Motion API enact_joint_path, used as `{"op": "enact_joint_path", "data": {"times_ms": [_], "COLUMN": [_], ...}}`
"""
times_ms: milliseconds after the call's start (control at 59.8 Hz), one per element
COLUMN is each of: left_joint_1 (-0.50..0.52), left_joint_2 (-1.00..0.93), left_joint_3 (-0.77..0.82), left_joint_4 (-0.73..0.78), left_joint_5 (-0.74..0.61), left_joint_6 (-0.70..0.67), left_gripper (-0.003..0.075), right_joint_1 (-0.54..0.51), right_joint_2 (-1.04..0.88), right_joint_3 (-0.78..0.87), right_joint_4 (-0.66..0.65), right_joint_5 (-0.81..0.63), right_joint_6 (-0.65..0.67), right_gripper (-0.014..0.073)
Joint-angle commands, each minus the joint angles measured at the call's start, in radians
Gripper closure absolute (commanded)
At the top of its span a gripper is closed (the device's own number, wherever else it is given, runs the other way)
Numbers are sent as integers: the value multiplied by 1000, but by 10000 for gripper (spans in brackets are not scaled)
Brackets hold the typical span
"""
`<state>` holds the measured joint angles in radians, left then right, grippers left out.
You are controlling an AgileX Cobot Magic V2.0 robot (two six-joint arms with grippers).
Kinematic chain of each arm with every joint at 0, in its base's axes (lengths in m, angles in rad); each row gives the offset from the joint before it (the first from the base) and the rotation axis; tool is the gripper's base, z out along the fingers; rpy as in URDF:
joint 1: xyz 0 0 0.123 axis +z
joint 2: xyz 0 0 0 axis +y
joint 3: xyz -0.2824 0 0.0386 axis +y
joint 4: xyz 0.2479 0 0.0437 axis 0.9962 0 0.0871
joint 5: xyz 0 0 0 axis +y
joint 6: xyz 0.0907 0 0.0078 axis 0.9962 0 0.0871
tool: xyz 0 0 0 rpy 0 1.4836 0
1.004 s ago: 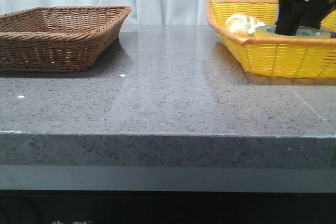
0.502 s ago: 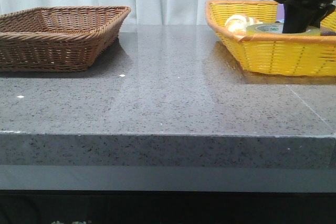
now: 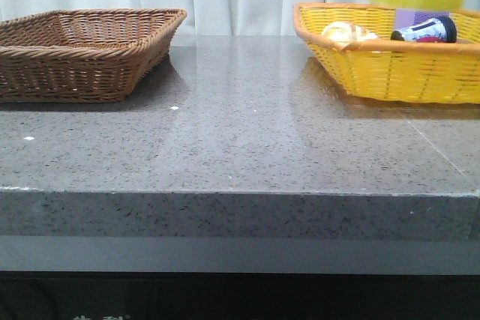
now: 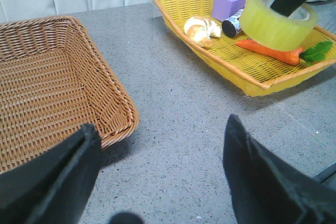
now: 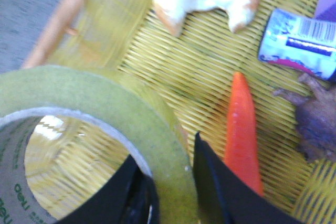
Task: Transfer tape with both arms
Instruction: 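Lift the tape roll with the right gripper and set it between baskets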
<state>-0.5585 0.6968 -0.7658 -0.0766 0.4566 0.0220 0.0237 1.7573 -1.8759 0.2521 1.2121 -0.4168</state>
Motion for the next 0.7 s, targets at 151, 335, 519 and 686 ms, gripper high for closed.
{"op": "enact_joint_path", "data": {"times_ms": [151, 335, 519, 686], "left_joint_1": [-10, -10, -10, -10], "left_joint_2": [2, 2, 2, 2], "left_joint_3": [-34, -34, -34, -34], "left_joint_4": [-10, -10, -10, -10], "left_joint_5": [-67, -67, -67, -67], "left_joint_6": [-4, -4, -4, -4], "left_gripper": [228, 228, 228, 228], "right_joint_1": [88, 252, 375, 453], "right_joint_2": [-113, -111, -111, -111], "right_joint_3": [-34, 0, 78, 147], "right_joint_4": [161, 156, 97, 23], "right_joint_5": [-21, -84, -180, -259], "right_joint_6": [-5, -5, -5, -3], "right_gripper": [402, 402, 402, 402]}}
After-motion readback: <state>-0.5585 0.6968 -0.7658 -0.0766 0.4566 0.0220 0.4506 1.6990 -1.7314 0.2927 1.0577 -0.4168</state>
